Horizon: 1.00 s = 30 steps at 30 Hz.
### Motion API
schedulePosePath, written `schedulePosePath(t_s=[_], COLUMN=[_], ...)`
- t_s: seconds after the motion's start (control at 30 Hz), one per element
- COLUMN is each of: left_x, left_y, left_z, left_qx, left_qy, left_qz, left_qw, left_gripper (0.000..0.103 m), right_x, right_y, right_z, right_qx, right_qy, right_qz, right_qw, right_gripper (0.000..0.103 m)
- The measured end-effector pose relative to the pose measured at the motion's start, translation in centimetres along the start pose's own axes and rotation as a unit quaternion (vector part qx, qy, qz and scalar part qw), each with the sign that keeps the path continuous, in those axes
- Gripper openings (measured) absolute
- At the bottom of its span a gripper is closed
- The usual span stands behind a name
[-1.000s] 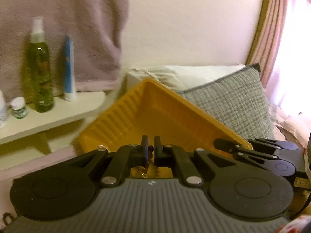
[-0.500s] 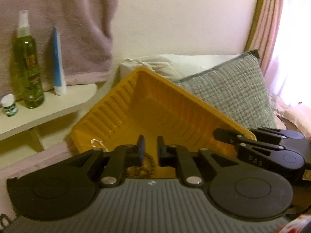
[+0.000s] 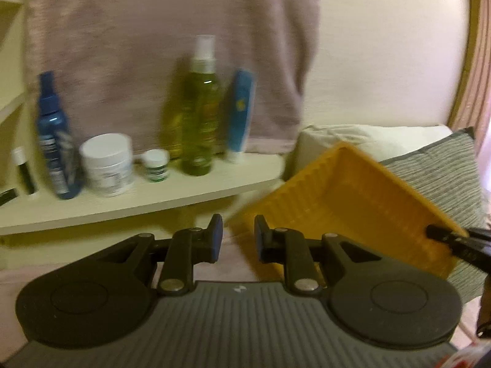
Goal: Organize jewelry
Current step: 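Move the open left tool back toward the remaining jewelry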
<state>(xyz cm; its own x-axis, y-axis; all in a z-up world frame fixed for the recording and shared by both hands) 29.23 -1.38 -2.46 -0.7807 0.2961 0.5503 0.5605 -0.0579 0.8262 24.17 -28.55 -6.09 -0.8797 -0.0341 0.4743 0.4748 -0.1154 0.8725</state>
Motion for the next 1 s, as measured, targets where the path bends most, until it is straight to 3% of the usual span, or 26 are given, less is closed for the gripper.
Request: schedulePosePath(t_s=[0.1, 0.27, 0.57, 0.7, 1.0], left_x=[0.3, -0.7, -2.7, -3.6, -4.9], left_y=[-1.0, -4.6, -11.3, -12.9, -13.9], left_z=[0.5, -0.8, -4.3, -5.0, -4.9], left_qx=[-0.007, -0.027, -0.114, -0.136, -0.135], left_qy=[0.009, -0.016, -0.029, -0.03, -0.028], left_qz=[0.005, 0.033, 0.08, 0.096, 0.117], left_qw=[0.9999, 0.999, 0.9899, 0.9856, 0.9836], left_gripper=[0.019, 0.02, 0.02, 0.02, 0.019], right_x=[-0.1, -0.2, -0.4, -0.4, -0.4], right_y=[0.0, 0.1, 0.1, 0.0, 0.0], right_z=[0.0, 0.1, 0.0, -0.1, -0.1], right_qx=[0.001, 0.003, 0.004, 0.003, 0.002], right_qy=[-0.001, -0.001, -0.002, -0.001, -0.001], right_qz=[0.001, 0.001, 0.002, 0.002, 0.002], right_qw=[1.0, 1.0, 1.0, 1.0, 1.0], right_gripper=[0.009, 0.009, 0.009, 0.009, 0.009])
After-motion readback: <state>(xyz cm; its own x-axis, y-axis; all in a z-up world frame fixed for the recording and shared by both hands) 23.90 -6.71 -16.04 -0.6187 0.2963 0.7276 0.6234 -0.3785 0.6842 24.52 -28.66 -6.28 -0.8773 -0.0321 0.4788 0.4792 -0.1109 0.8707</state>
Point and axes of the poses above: each gripper's, at about its wrist camera, not at the fingertips, and x roughly against the way its jaws point, z to its left, y to its top, the point moved 9 cm from there along -x, roughly the way its jaws point, and after that the axes turned 2 degrees about z, right-handed, at the moved point
